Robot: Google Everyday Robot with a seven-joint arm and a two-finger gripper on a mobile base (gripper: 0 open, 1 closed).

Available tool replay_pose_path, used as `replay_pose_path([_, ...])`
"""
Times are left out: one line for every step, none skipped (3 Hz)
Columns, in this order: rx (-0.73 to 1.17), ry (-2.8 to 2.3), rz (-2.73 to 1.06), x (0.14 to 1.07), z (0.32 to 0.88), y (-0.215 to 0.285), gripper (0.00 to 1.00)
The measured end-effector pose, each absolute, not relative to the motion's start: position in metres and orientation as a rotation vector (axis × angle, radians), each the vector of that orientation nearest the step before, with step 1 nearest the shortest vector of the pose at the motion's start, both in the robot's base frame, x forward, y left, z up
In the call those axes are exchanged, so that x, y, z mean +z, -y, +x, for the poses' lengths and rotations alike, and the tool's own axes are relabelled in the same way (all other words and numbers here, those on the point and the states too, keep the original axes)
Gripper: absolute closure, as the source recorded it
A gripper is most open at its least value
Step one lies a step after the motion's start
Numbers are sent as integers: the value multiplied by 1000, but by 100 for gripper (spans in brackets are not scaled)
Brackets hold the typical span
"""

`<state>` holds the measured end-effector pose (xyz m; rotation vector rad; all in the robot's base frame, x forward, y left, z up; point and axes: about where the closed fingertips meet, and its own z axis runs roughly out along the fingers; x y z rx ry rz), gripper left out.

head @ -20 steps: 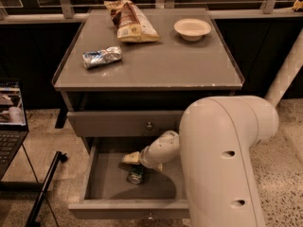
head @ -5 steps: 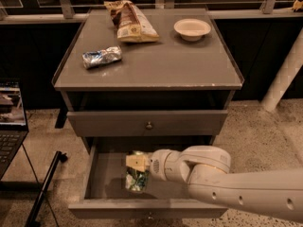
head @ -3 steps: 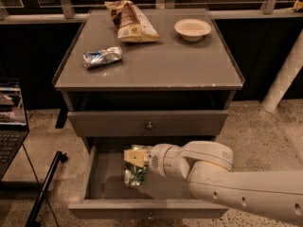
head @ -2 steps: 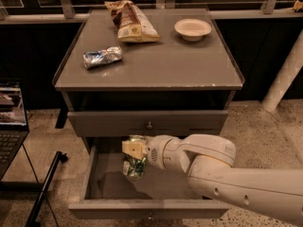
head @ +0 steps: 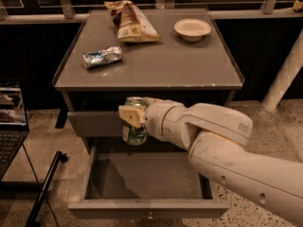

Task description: Pick green can from middle drawer and place on counter

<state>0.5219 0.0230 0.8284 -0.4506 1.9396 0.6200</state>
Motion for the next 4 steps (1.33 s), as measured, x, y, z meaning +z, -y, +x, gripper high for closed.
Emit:
replay_pose_path([538, -1825, -460, 896, 531, -19, 100])
replay_pose_path([488, -1713, -407, 965, 539, -6, 100])
replay_pose_path([463, -1630, -319, 1008, 537, 20, 100])
replay_pose_path([445, -1630, -299, 1009, 536, 28, 100])
